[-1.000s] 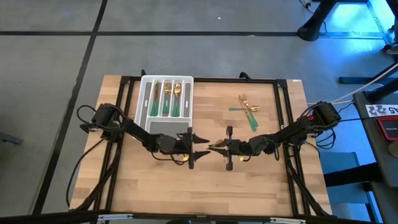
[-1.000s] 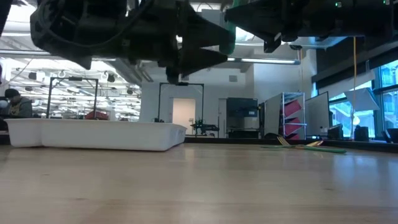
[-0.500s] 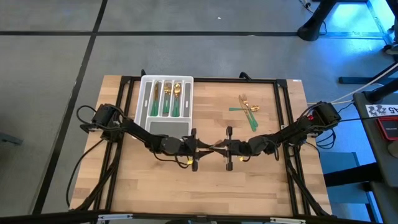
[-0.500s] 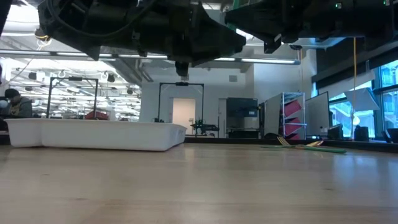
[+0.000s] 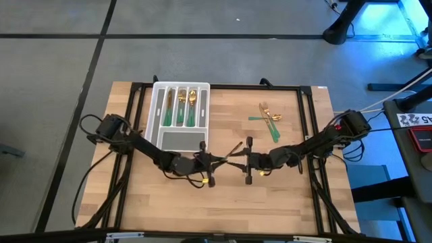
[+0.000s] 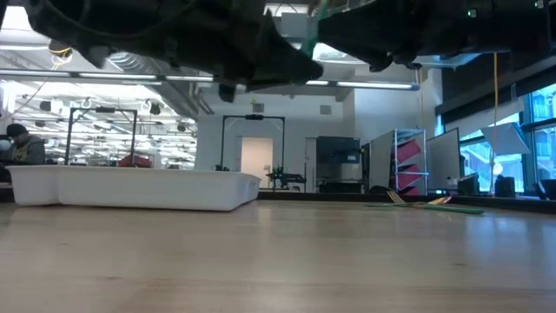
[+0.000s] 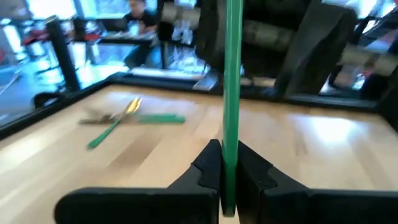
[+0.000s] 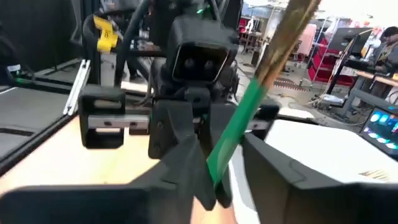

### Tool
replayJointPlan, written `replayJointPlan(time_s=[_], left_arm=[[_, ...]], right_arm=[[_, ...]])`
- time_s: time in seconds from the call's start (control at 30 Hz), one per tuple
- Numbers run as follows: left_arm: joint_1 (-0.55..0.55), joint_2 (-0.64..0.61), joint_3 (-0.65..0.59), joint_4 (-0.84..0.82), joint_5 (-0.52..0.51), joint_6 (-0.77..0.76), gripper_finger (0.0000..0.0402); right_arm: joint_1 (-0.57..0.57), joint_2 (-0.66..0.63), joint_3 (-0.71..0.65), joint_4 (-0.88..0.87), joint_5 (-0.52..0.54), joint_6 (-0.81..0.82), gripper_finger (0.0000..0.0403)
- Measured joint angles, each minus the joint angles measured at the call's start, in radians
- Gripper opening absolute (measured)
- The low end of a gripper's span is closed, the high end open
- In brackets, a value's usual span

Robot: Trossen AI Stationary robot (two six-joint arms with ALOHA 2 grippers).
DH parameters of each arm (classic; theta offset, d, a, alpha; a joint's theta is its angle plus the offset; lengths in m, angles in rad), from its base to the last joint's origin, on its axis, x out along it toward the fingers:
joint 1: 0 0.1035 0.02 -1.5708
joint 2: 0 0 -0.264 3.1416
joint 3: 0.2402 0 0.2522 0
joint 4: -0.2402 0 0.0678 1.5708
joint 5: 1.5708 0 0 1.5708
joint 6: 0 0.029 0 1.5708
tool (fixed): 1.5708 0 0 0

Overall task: Sort silverware
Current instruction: Put the green knife into the white cutlery tray

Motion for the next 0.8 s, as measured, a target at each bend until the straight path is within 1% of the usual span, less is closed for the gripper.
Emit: replayJointPlan(time_s=[0.03,0.1,0.2,0.27,0.3,0.37,0.4,0.47,0.53,0.57,0.63,0.67,0.73,0.8], left_arm=[[-0.009,-0.016,0.000,-0.051,-0.021,-0.024,0.0010],[-0.034,-0.068,0.000,-0.201,-0.100,-0.087,0.0010],[-0.079,-0.185,0.000,-0.493,-0.288,-0.239,0.0010],[-0.095,-0.283,0.000,-0.719,-0.380,-0.394,0.0010],[-0.093,-0.331,0.000,-0.837,-0.406,-0.489,0.0010],[-0.070,-0.419,0.000,-1.073,-0.409,-0.710,0.0010],[-0.046,-0.456,0.000,-1.200,-0.384,-0.817,0.0010],[0.024,-0.520,0.000,-1.439,-0.281,-0.986,0.0010],[0.127,-0.560,0.000,-1.664,-0.162,-1.101,0.0010],[0.186,-0.570,0.000,-1.754,-0.113,-1.134,0.0010],[0.311,-0.581,-0.001,-1.873,-0.022,-1.145,0.0010],[0.378,-0.582,-0.001,-1.906,0.029,-1.117,0.0010],[0.497,-0.577,-0.001,-1.933,0.125,-1.029,0.0011],[0.599,-0.563,-0.001,-1.917,0.184,-0.931,0.0011]], right_arm=[[0.000,-0.015,0.000,-0.016,0.006,-0.005,0.0140],[0.000,-0.064,0.000,-0.101,0.060,-0.015,0.0161],[0.002,-0.146,0.000,-0.274,0.158,-0.002,0.0178],[0.007,-0.196,0.000,-0.376,0.188,0.013,0.0182],[0.008,-0.214,0.000,-0.417,0.198,0.024,0.0182],[0.014,-0.238,0.001,-0.472,0.202,0.054,0.0183],[0.014,-0.241,0.001,-0.485,0.200,0.065,0.0183],[0.014,-0.241,0.000,-0.498,0.193,0.083,0.0183],[0.013,-0.238,0.000,-0.504,0.173,0.094,0.0183],[0.013,-0.234,0.001,-0.504,0.165,0.099,0.0183],[0.013,-0.233,0.000,-0.510,0.158,0.110,0.0183],[0.013,-0.234,0.000,-0.510,0.151,0.118,0.0183],[0.013,-0.234,0.000,-0.518,0.133,0.130,0.0184],[0.013,-0.234,0.000,-0.534,0.133,0.138,0.0184]])
